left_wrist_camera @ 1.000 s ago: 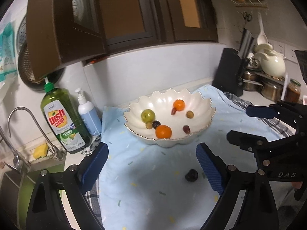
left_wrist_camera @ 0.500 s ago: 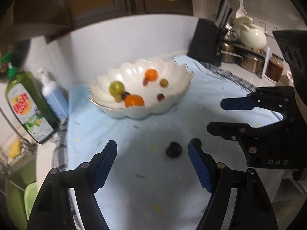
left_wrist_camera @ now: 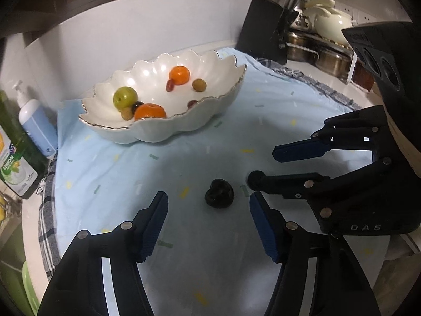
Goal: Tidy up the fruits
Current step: 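Grasp a dark plum with the left tool while the right tool grasps another dark plum, then carry both dark plums up over the white bowl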
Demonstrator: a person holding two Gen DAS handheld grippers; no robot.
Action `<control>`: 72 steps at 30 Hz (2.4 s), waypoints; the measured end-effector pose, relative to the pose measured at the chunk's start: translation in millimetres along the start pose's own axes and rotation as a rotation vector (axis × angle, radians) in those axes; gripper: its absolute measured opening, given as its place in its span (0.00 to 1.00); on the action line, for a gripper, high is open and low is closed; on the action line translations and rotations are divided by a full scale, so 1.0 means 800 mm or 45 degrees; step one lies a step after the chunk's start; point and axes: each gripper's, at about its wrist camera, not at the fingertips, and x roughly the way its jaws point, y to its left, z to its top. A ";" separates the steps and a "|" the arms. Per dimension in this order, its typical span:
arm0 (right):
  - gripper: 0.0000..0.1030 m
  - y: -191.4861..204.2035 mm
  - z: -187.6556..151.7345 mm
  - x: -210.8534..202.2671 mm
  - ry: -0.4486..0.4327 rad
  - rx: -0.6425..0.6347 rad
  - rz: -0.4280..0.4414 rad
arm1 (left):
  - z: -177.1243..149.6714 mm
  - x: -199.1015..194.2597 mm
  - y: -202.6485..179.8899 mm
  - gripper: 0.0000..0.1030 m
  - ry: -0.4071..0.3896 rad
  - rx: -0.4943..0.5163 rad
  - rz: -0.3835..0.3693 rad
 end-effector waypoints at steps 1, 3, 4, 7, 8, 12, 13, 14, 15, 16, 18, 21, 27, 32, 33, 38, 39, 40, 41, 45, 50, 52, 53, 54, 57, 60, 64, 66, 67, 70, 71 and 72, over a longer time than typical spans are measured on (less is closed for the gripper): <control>0.33 0.000 0.000 0.004 0.014 -0.008 0.009 | 0.000 0.005 -0.001 0.60 0.011 0.003 -0.006; 0.32 -0.001 -0.001 0.009 0.030 -0.018 0.018 | 0.001 0.011 0.000 0.59 0.025 0.002 -0.015; 0.32 -0.002 -0.001 0.012 0.038 -0.022 0.018 | 0.001 0.013 0.001 0.58 0.030 0.001 -0.019; 0.30 -0.006 -0.002 0.022 0.068 -0.014 0.039 | 0.001 0.022 0.002 0.57 0.049 -0.001 -0.037; 0.29 -0.007 -0.002 0.024 0.075 -0.015 0.044 | 0.001 0.024 0.002 0.56 0.053 -0.001 -0.042; 0.26 -0.009 -0.001 0.029 0.085 -0.035 0.057 | 0.002 0.029 0.001 0.53 0.064 0.002 -0.060; 0.26 -0.010 0.000 0.030 0.086 -0.037 0.064 | 0.003 0.029 0.000 0.52 0.065 0.001 -0.062; 0.25 -0.010 0.000 0.031 0.088 -0.039 0.071 | 0.003 0.030 0.000 0.50 0.066 -0.001 -0.069; 0.25 -0.010 0.001 0.032 0.089 -0.042 0.077 | 0.003 0.030 0.001 0.49 0.069 -0.005 -0.078; 0.24 -0.010 0.002 0.033 0.089 -0.046 0.082 | 0.004 0.032 0.001 0.46 0.072 -0.010 -0.088; 0.21 -0.010 0.003 0.035 0.095 -0.054 0.097 | 0.004 0.034 -0.001 0.41 0.080 -0.011 -0.112; 0.19 -0.009 0.005 0.036 0.097 -0.071 0.103 | 0.003 0.033 -0.004 0.36 0.070 0.002 -0.108; 0.18 -0.008 0.003 0.032 0.081 -0.061 0.110 | 0.005 0.032 0.000 0.26 0.066 -0.040 -0.082; 0.18 -0.008 -0.001 0.028 0.061 -0.038 0.109 | 0.003 0.028 0.000 0.26 0.066 -0.093 -0.048; 0.18 -0.008 -0.002 0.026 0.055 -0.032 0.109 | 0.002 0.026 0.001 0.26 0.065 -0.117 -0.039; 0.18 -0.012 -0.003 0.015 0.024 0.019 0.114 | 0.001 0.010 0.009 0.26 0.034 -0.233 -0.020; 0.18 -0.012 -0.003 0.014 0.018 0.025 0.115 | 0.002 0.006 0.010 0.26 0.026 -0.249 -0.014; 0.18 -0.012 -0.002 0.010 0.007 0.032 0.115 | 0.002 0.004 0.010 0.26 0.020 -0.257 -0.005; 0.18 -0.013 -0.002 0.007 -0.001 0.038 0.114 | 0.002 0.000 0.010 0.26 0.012 -0.268 0.012; 0.18 -0.014 0.000 -0.004 -0.026 0.062 0.114 | 0.003 -0.014 0.012 0.26 -0.015 -0.309 0.068; 0.18 -0.016 0.003 -0.018 -0.066 0.094 0.101 | 0.004 -0.031 0.014 0.26 -0.052 -0.349 0.137; 0.18 -0.015 0.007 -0.026 -0.094 0.093 0.080 | 0.007 -0.037 0.015 0.26 -0.068 -0.359 0.150; 0.18 -0.015 0.008 -0.030 -0.105 0.093 0.074 | 0.009 -0.042 0.016 0.26 -0.080 -0.369 0.153; 0.18 -0.016 0.010 -0.034 -0.118 0.095 0.067 | 0.010 -0.045 0.017 0.26 -0.090 -0.376 0.152; 0.18 -0.017 0.019 -0.050 -0.170 0.104 0.058 | 0.018 -0.057 0.018 0.26 -0.129 -0.388 0.153; 0.18 -0.016 0.029 -0.066 -0.223 0.095 0.041 | 0.029 -0.070 0.018 0.26 -0.175 -0.387 0.158; 0.18 -0.018 0.041 -0.086 -0.297 0.082 0.024 | 0.046 -0.086 0.018 0.26 -0.239 -0.385 0.156; 0.18 -0.020 0.047 -0.095 -0.328 0.087 0.020 | 0.054 -0.092 0.018 0.26 -0.262 -0.384 0.159; 0.18 -0.022 0.051 -0.099 -0.347 0.091 0.017 | 0.059 -0.094 0.018 0.26 -0.273 -0.383 0.160; 0.18 -0.026 0.061 -0.109 -0.390 0.095 0.006 | 0.073 -0.101 0.020 0.26 -0.306 -0.384 0.168; 0.18 -0.028 0.064 -0.113 -0.401 0.094 0.002 | 0.078 -0.103 0.021 0.26 -0.318 -0.383 0.174; 0.18 -0.029 0.066 -0.115 -0.412 0.093 -0.002 | 0.083 -0.105 0.022 0.26 -0.327 -0.383 0.180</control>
